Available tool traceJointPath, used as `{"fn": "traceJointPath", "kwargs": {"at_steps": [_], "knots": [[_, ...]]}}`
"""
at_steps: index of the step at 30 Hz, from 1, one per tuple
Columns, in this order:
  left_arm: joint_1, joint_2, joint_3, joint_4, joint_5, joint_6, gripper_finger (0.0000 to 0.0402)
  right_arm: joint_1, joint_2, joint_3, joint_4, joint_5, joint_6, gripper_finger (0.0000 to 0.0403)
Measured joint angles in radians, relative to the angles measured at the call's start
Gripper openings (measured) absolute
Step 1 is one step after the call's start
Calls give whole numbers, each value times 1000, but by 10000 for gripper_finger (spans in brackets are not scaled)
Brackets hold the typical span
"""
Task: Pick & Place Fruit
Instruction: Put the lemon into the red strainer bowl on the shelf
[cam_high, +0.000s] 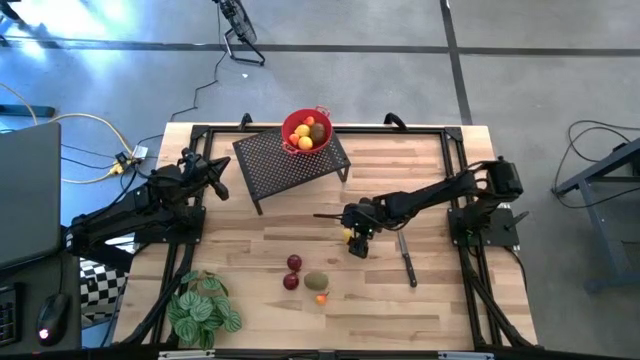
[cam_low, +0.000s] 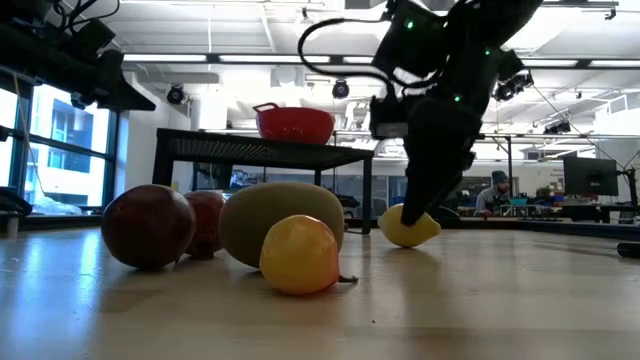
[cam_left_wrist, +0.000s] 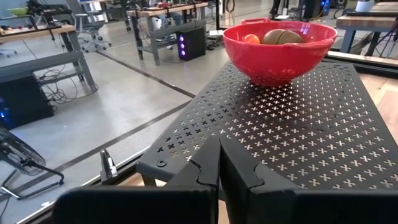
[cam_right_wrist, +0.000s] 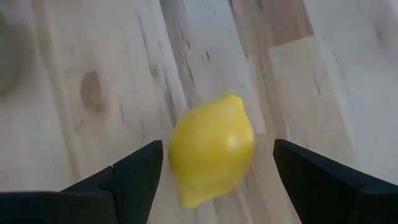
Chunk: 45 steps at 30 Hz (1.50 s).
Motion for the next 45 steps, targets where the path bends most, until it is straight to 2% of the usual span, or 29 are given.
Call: {"fn": "traceJointPath", "kwargs": {"at_steps": [10, 25, 33, 40, 45], "knots": [[0, 0, 0, 0, 0, 0, 0, 0, 37, 0, 36, 3, -1, 291], [0, 0, 0, 0, 0, 3, 0, 0, 37, 0, 51, 1, -9, 199], [0, 0, 0, 0, 0, 3, 0, -1, 37, 0, 49, -22, -9, 231], [0, 0, 0, 1, 0, 3, 0, -4, 37, 0, 48, -29, -9, 200], [0, 0, 0, 1, 0, 3, 0, -4, 37, 0, 48, -25, -10, 214]]}}
